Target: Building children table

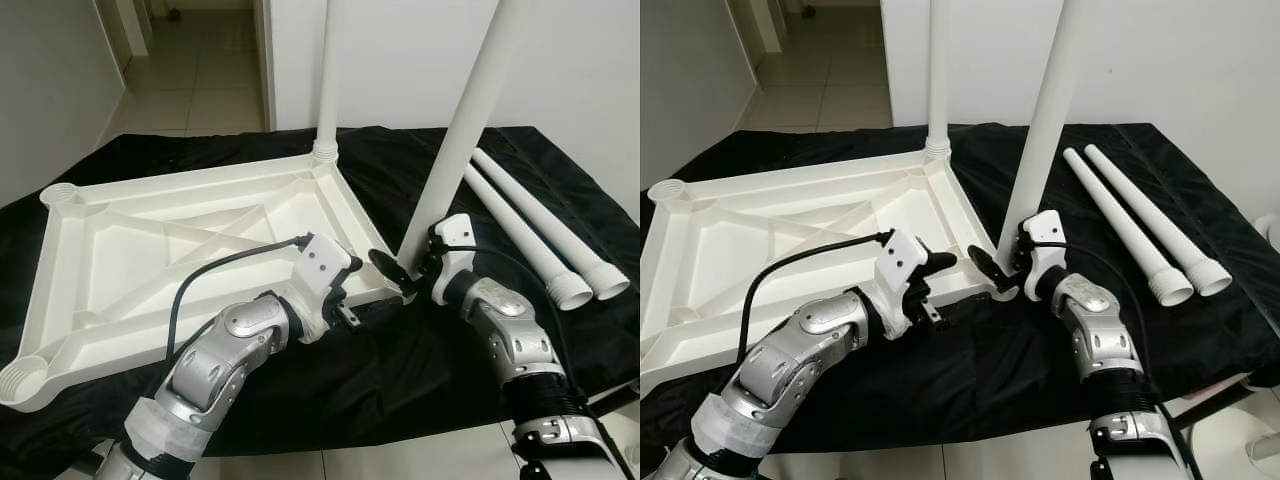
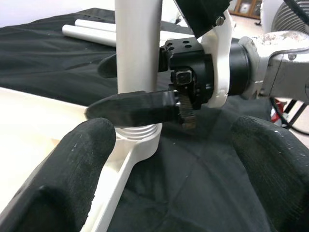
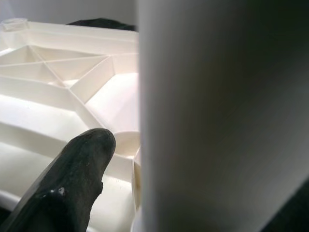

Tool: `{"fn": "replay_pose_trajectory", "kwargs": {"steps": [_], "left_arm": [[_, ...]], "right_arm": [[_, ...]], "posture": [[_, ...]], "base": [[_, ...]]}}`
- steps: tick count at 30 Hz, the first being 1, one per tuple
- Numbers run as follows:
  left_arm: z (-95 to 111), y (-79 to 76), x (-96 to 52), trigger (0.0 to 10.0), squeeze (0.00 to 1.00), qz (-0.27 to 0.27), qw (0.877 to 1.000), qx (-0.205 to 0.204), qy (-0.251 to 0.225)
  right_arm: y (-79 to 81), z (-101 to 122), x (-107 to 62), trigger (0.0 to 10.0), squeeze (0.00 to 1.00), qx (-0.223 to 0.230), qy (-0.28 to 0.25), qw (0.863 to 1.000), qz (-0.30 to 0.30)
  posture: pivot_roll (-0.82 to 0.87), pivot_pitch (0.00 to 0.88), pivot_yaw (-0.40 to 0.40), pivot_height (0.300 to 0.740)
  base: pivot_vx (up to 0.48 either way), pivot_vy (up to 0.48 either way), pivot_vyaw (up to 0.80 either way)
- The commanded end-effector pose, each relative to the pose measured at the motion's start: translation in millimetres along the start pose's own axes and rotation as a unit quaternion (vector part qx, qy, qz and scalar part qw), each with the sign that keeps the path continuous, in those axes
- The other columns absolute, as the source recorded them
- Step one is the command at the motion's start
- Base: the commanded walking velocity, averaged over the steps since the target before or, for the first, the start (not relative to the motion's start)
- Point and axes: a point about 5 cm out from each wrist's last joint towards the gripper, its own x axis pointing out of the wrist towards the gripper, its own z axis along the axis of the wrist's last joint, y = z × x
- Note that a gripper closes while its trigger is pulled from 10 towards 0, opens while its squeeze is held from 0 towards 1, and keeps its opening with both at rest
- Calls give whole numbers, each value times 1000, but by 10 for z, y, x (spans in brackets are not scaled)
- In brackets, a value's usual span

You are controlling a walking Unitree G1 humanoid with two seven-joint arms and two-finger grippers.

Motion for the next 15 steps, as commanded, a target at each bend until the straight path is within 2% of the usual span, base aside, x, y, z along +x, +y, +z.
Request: {"fn": "replay_pose_trajectory", "kwargs": {"steps": [1,8,13,14,15], "left_arm": [[1,-60,-6,10000,0,-68,998,9,5],[35,7,66,10000,0,-45,999,21,1],[60,15,89,10000,0,-36,999,15,3],[40,28,89,10000,0,-31,999,18,7],[23,39,88,10000,0,-27,999,20,10]], "right_arm": [[-8,-11,21,10000,0,-5,2,1000,12],[-56,-64,32,10000,0,-6,14,1000,23],[-86,-85,36,10000,0,-6,13,999,33],[-84,-89,41,4824,0,-5,12,999,35],[-84,-94,46,4824,0,-5,10,999,37]], "posture": [[-40,9,-6,740],[-46,0,-6,740],[-48,0,-12,740],[-49,0,-18,740],[-49,0,-18,740]], "base": [[0,0,0],[0,0,0],[0,0,0],[0,0,0],[0,0,0]]}}
